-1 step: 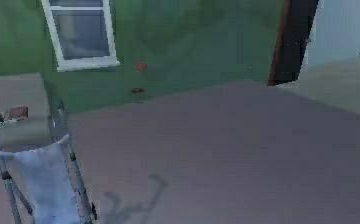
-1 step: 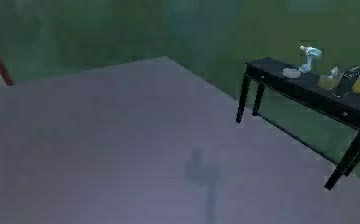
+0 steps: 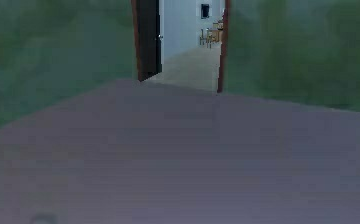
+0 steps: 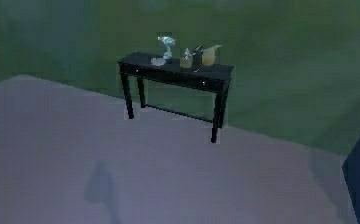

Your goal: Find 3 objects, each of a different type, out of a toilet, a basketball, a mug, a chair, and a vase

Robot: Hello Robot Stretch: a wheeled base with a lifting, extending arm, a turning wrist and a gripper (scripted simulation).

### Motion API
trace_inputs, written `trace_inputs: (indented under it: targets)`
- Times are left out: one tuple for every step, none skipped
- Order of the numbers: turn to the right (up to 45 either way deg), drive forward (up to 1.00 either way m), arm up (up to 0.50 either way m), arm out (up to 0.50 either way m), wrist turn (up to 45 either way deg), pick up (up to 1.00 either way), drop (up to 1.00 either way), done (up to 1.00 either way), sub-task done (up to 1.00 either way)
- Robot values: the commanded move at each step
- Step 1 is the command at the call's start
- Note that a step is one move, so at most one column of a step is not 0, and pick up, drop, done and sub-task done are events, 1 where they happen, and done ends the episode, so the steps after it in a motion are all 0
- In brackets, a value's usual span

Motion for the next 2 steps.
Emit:
trace_inputs:
  targets:
    - [0.0,1.0,0.0,0.0,0.0,0.0,0.0,0.0,0.0]
    - [0.0,1.0,0.0,0.0,0.0,0.0,0.0,0.0,0.0]
